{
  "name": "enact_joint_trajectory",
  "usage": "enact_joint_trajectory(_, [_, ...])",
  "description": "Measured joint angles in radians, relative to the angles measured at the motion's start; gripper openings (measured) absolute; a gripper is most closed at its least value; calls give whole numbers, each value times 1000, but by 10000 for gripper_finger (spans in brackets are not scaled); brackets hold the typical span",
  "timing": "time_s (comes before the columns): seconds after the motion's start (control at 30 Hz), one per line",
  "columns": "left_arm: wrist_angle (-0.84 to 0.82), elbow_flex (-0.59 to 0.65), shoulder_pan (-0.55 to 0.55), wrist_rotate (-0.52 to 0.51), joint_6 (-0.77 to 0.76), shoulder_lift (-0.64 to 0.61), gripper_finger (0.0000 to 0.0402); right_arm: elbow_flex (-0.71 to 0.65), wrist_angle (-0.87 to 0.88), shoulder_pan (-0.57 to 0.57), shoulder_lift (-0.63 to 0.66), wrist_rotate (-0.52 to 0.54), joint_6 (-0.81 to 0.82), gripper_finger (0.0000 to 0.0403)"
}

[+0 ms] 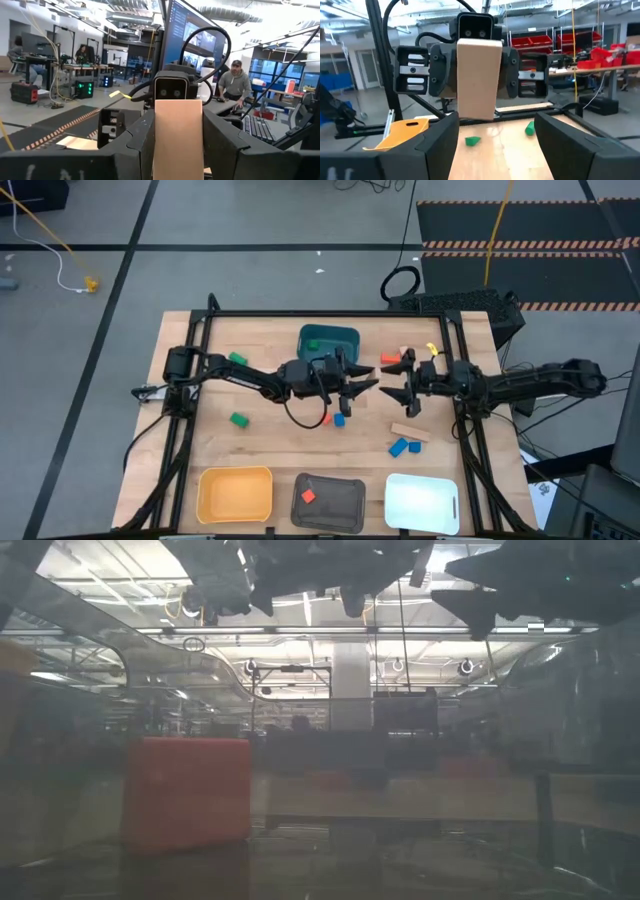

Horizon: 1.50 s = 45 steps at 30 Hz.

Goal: Sort & place blocks by color
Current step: Put the bottom left light brown block into the white bin

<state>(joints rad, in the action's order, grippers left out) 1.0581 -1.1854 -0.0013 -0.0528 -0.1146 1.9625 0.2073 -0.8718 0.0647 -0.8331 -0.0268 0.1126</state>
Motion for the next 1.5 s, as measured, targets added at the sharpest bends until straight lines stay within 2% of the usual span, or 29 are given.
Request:
enact_joint_trajectory(0.33, [-24, -19, 1, -1, 8, 0, 132, 95, 1, 0, -130, -3, -58, 254])
enact_joint_trajectory(0.83, [-51, -19, 0, 0, 7, 0, 132, 115, -85, 0, -199, -1, -8, 249])
enact_joint_trajectory(1.0, [-51, -19, 1, -2, 13, 0, 132, 115, -89, 0, -203, 0, 16, 202])
enact_joint_trajectory(1.17, [-48, -19, 2, -10, 18, 0, 132, 114, -103, 0, -203, 0, 58, 117])
enact_joint_trajectory(1.3, [-49, -19, 3, -11, 11, 0, 138, 114, -103, 0, -203, 0, 82, 114])
enact_joint_trajectory(1.5, [-57, -19, 3, 0, 8, 0, 199, 114, -96, 0, -198, -2, 107, 114])
